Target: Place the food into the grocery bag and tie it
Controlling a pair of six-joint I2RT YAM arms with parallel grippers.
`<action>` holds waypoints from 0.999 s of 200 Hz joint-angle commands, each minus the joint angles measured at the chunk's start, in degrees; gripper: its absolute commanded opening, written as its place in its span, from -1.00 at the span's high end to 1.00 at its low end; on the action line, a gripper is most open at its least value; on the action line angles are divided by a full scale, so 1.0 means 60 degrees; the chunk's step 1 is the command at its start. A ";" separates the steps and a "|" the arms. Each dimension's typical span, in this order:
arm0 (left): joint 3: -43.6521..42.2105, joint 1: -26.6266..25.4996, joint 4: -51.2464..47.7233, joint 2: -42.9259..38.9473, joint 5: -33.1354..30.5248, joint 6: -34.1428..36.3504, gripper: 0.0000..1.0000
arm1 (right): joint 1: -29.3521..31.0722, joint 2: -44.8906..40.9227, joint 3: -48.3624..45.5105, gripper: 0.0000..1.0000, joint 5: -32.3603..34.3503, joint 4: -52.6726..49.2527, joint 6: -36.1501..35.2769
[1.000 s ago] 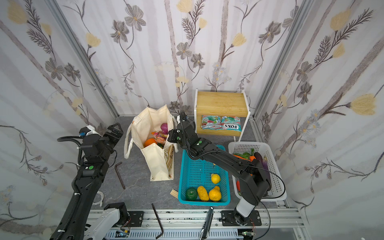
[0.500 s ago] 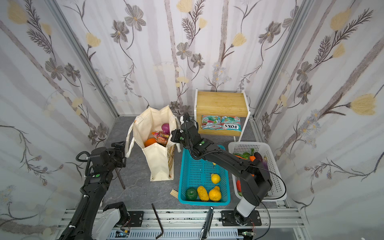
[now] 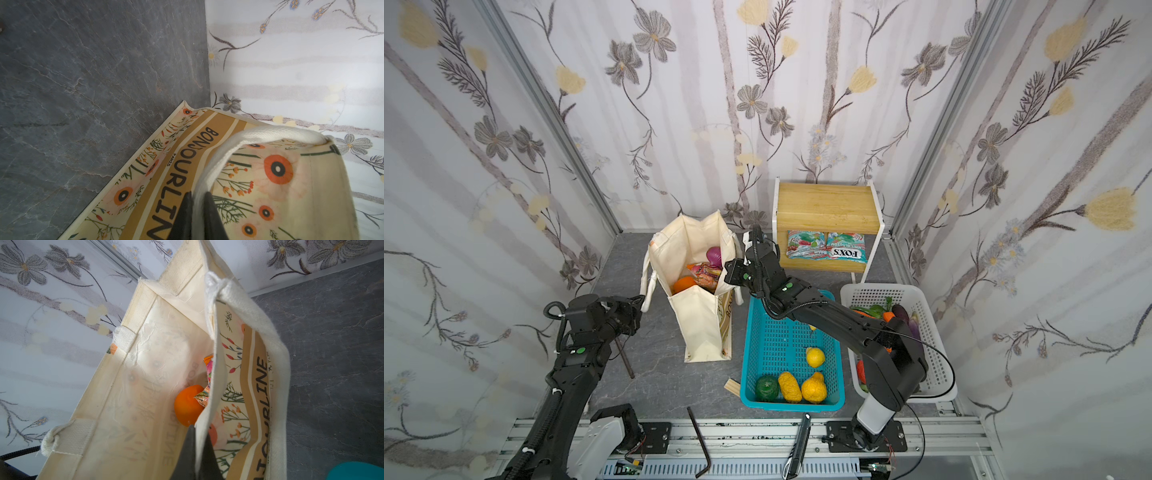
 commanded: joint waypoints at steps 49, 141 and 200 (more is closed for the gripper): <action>0.2845 0.0076 -0.0928 -0.0138 -0.1525 0.3652 1.00 | -0.0032 -0.0214 -0.0040 0.90 0.0033 -0.0039 -0.0009; 0.3383 -0.0004 -0.1657 -0.0425 -0.3435 0.4802 1.00 | -0.0041 -0.2820 -0.1650 -0.63 0.1728 0.0452 0.0120; 0.2967 -0.0039 -0.1671 -0.0575 -0.3696 0.4717 1.00 | -0.0156 -0.3593 -0.3632 -0.59 0.1576 0.0810 0.1155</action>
